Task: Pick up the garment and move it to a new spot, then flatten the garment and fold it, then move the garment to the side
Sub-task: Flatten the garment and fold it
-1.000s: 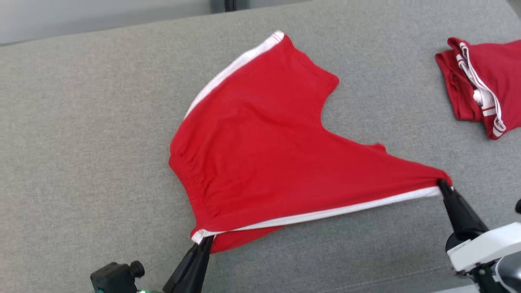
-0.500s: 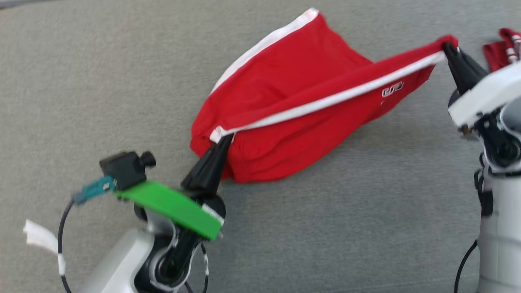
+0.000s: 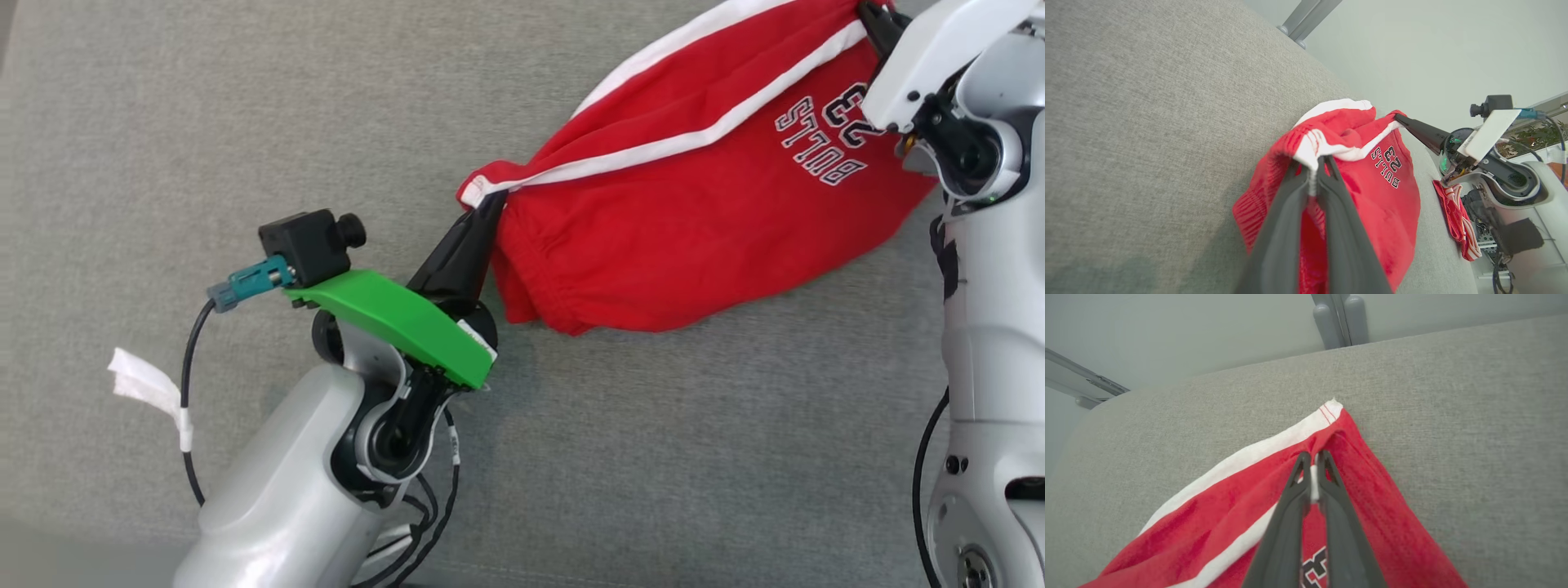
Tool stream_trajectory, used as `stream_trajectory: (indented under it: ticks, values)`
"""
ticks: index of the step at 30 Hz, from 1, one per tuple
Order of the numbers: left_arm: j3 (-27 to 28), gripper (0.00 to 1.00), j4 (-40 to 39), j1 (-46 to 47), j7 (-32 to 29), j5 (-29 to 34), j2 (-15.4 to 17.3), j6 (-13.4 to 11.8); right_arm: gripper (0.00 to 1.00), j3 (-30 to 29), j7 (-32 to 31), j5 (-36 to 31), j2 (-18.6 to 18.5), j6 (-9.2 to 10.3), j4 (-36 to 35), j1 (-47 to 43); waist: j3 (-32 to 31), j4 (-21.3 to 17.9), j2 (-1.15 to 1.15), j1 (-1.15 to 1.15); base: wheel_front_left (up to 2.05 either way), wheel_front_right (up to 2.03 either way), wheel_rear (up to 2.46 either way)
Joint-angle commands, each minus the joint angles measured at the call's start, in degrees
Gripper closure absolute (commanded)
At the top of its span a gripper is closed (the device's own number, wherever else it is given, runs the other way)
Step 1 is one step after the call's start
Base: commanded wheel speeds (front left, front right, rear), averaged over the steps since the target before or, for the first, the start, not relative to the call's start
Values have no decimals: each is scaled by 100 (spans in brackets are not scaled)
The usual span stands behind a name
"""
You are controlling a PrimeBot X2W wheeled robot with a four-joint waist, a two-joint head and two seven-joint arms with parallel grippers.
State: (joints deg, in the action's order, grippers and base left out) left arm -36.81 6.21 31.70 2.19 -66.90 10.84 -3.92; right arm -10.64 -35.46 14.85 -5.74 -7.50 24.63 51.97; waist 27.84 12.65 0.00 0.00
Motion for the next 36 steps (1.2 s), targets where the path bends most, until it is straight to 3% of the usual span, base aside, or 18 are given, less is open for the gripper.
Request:
stream_trajectory:
  ticks: [1, 16, 17, 18, 19, 20, 24, 27, 33, 36]
  values:
    - [-12, 100, 49, 150, 21, 19, -47, 90, 100, -4, 43, -53, -49, 4, 91, 143, 198, 257, 0, 0, 0, 0, 0]
    - [-40, 100, 514, 414, 7, -25, -212, 254, 100, -162, 444, -638, -91, 3, 987, 963, 332, 231, 0, 0, 0, 0, 0]
    - [-37, 91, 535, 422, -2, -31, -217, 233, 100, -176, 475, -671, -82, 3, 1018, 979, 337, 228, 0, 0, 0, 0, 0]
    - [-32, 69, 556, 440, 4, -13, -210, 206, 55, -179, 549, -708, -71, 3, 1048, 1010, 346, 217, 0, 0, 0, 0, 0]
    - [-12, 53, 559, 462, 45, 19, -196, 188, 0, -161, 593, -715, -58, 3, 1072, 1037, 358, 202, 0, 0, 0, 0, 0]
    - [12, 0, 567, 463, 49, 15, -183, 168, 0, -140, 614, -725, -41, 3, 1115, 1038, 367, 178, 0, 0, 0, 0, 0]
    - [-2, 0, 477, 400, 101, 185, -5, 82, 0, 259, 578, -757, -128, 3, 1117, 963, 339, 58, 0, 0, 0, 0, 0]
    - [-117, 0, 289, 236, 79, 439, 307, 19, 0, 747, 463, -698, -274, 4, 1010, 836, 269, -68, 0, 0, 0, 0, 0]
    - [-352, 0, -412, -166, 266, 1361, 1112, -490, 0, 1674, 6, -415, -810, 4, 572, 660, 140, -233, 0, 0, 0, 0, 0]
    - [-320, 0, -815, -415, 636, 1717, 1291, -784, 0, 1824, -180, -385, -1158, 4, 457, 588, 133, -175, 0, 0, 0, 0, 0]
